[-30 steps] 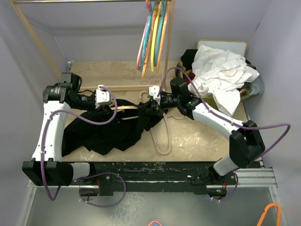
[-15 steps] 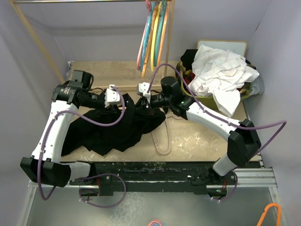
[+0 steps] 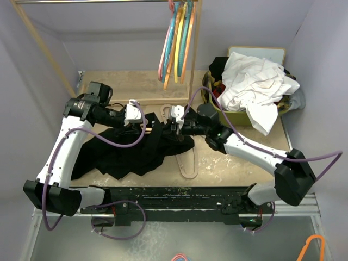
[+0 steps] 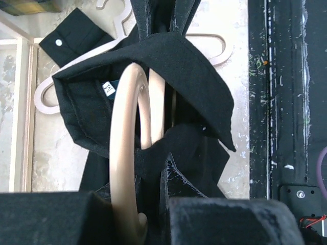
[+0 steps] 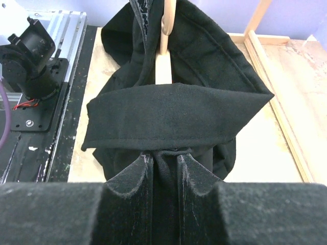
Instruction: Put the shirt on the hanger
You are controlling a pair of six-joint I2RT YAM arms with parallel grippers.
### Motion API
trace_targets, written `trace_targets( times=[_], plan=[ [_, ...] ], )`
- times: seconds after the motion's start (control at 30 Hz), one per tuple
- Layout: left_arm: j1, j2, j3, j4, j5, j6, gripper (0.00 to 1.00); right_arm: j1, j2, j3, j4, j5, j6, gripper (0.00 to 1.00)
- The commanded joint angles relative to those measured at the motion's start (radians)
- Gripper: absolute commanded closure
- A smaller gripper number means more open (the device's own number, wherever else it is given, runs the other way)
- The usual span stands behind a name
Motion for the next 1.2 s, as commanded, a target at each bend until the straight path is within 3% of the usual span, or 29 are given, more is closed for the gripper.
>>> trace_targets(
  times=[0.0, 0.1, 0.2, 0.37, 0.4, 0.43, 0.47, 0.6, 0.63, 0.67, 0.7, 0.73, 0.93, 1.17],
  plan=[
    [0.022, -0.008, 0.038, 0.082, -0.014, -0.005, 1.00, 0.007, -0.055, -0.101, 0.087, -0.009, 0.084, 1.00],
    [0.022, -0.010, 0.048, 0.062, -0.003, -0.001, 1.00, 0.006, 0.003, -0.063, 0.023, -0.062, 0.083, 0.98],
    [0.022, -0.014, 0.057, 0.047, -0.001, 0.002, 1.00, 0.008, 0.063, 0.006, -0.099, -0.060, 0.011, 0.73],
    [0.022, -0.030, 0.062, 0.032, -0.007, 0.005, 1.00, 0.007, 0.085, 0.020, -0.086, -0.062, -0.006, 0.66],
    [0.022, -0.032, 0.062, 0.030, -0.010, 0.007, 1.00, 0.007, 0.088, 0.028, -0.100, -0.062, -0.013, 0.67],
    [0.022, -0.035, 0.062, 0.027, -0.013, 0.009, 1.00, 0.006, 0.092, 0.037, -0.120, -0.060, -0.026, 0.77],
    [0.022, -0.037, 0.063, 0.024, -0.015, 0.012, 1.00, 0.007, 0.097, 0.039, -0.140, -0.055, -0.045, 0.97],
    [0.022, -0.039, 0.063, 0.027, -0.016, -0.007, 1.00, 0.007, 0.083, 0.060, -0.152, -0.004, -0.059, 1.00],
    [0.022, -0.038, 0.064, 0.034, -0.022, -0.027, 0.83, 0.006, 0.062, 0.018, -0.106, 0.003, -0.032, 1.00],
    [0.022, -0.036, 0.067, 0.036, -0.030, -0.053, 0.54, 0.007, 0.040, -0.011, -0.069, 0.010, -0.012, 1.00],
    [0.022, -0.035, 0.074, 0.035, -0.040, -0.073, 0.05, 0.007, 0.016, -0.032, -0.047, 0.024, -0.002, 1.00],
    [0.022, -0.038, 0.083, 0.035, -0.056, -0.086, 0.00, 0.007, -0.005, -0.051, -0.027, 0.036, 0.010, 1.00],
    [0.043, -0.058, 0.138, 0.032, -0.308, -0.126, 0.01, 0.005, -0.087, -0.091, -0.073, 0.121, 0.031, 1.00],
    [0.245, -0.104, 0.055, -0.089, -0.157, 0.045, 0.01, 0.005, -0.197, -0.173, -0.027, 0.225, 0.121, 1.00]
  ],
)
